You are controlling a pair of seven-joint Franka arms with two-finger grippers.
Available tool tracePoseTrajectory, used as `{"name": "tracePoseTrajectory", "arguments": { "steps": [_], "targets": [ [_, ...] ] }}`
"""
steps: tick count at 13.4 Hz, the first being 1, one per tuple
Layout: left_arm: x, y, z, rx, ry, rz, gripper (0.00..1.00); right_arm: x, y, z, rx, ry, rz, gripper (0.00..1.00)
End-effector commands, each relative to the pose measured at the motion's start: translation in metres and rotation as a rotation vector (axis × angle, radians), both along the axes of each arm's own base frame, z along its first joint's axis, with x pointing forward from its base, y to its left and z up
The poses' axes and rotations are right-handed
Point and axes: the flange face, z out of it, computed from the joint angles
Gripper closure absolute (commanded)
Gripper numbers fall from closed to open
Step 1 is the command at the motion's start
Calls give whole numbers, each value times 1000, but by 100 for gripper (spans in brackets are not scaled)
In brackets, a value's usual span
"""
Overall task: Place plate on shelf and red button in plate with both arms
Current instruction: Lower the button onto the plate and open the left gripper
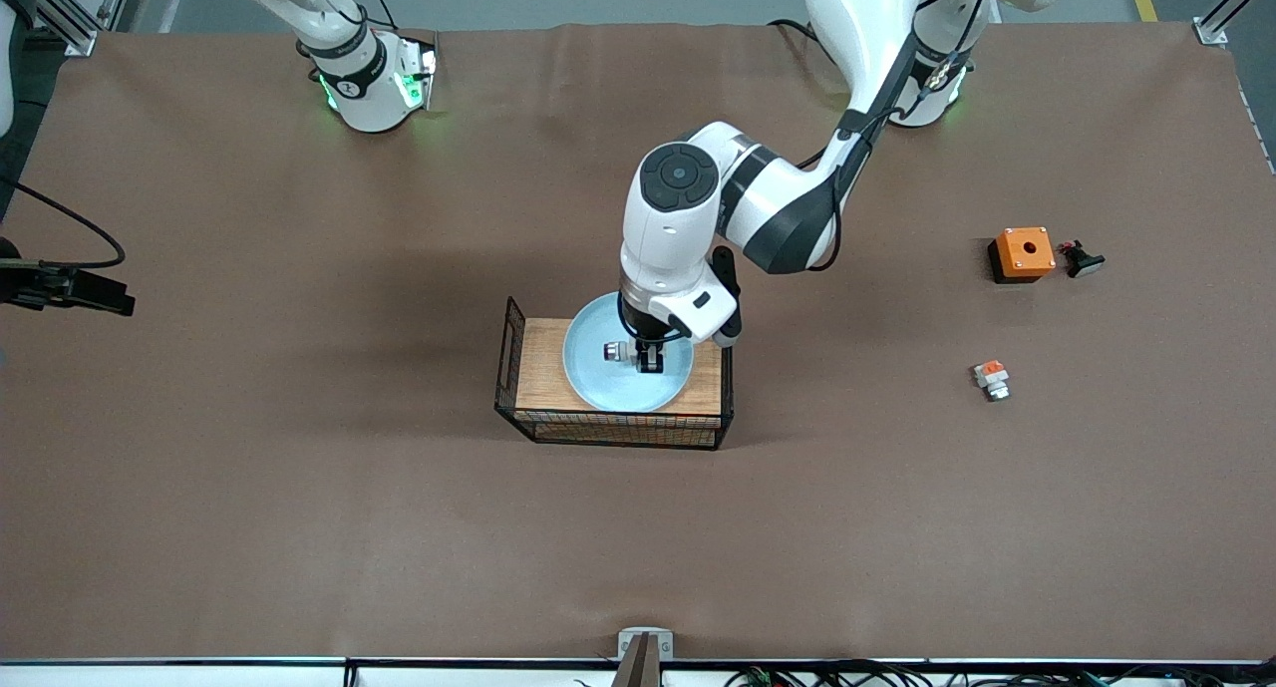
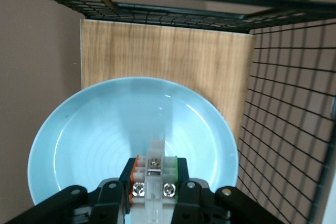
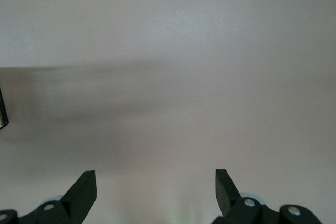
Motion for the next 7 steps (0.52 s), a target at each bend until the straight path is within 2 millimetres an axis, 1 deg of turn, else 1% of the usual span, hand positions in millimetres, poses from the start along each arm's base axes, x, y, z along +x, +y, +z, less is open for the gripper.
{"name": "tracePoseTrajectory", "arguments": {
  "steps": [1, 2, 5, 7],
  "targets": [
    [0, -8, -4, 19, -28, -52, 70, -23, 12, 27, 12, 6, -60, 0],
    [1, -8, -9, 21, -31, -64, 69, -25, 15, 30, 12, -15, -52, 0],
    [1, -9, -14, 26, -30, -92, 68, -46, 24, 47, 15, -35, -38, 0],
    [2, -10, -19, 16, -44, -96, 68, -59, 21, 64, 14, -56, -32, 0]
  ]
}}
